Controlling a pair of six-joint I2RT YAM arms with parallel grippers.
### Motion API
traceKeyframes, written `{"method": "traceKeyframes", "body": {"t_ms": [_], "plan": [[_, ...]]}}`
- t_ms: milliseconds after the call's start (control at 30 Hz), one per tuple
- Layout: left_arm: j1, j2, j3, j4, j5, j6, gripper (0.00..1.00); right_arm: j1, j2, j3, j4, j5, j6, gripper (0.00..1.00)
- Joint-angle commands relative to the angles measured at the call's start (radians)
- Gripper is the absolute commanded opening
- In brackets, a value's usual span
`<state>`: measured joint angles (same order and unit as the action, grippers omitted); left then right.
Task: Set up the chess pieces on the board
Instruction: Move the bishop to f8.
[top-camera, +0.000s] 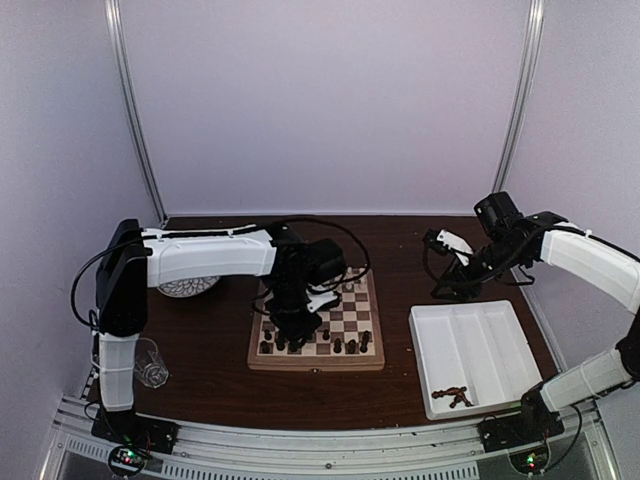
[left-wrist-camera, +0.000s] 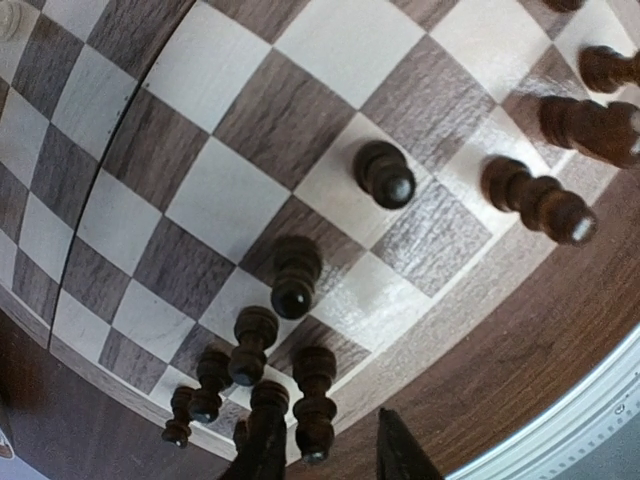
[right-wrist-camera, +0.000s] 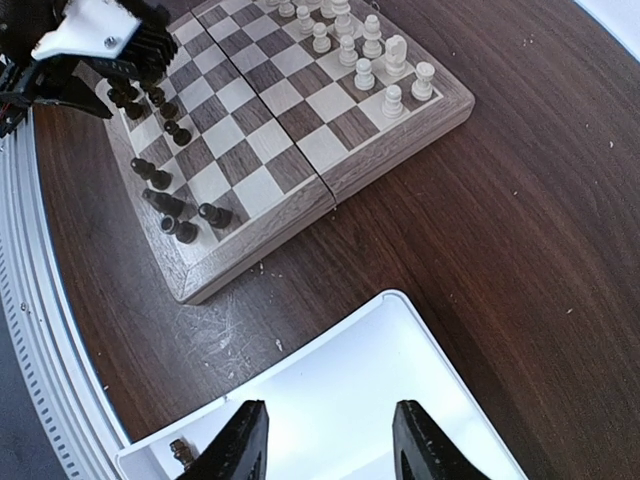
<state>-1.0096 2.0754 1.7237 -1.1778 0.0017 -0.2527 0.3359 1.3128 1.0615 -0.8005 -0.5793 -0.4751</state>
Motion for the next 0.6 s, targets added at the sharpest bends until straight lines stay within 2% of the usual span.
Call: {"method": "traceKeyframes", "body": {"t_ms": [0, 133, 333, 567], "plan": [[0.004, -0.106, 0.047, -0.010, 0.059, 0.002, 0.37, -0.027, -0.032, 0.044, -0.099, 0.018, -0.069, 0.46], [0.004, -0.146, 0.089, -0.034, 0.036, 0.011, 0.41, -0.047, -0.078, 0.022, -0.218, 0.056, -0.204, 0.46], [0.004, -0.187, 0.093, 0.033, 0.014, 0.002, 0.41, -0.029, -0.193, -0.157, -0.348, 0.137, -0.476, 0.45], [0.004, -0.200, 0.085, 0.100, -0.036, -0.019, 0.41, 0.127, -0.216, -0.321, -0.335, 0.269, -0.514, 0.45]]}}
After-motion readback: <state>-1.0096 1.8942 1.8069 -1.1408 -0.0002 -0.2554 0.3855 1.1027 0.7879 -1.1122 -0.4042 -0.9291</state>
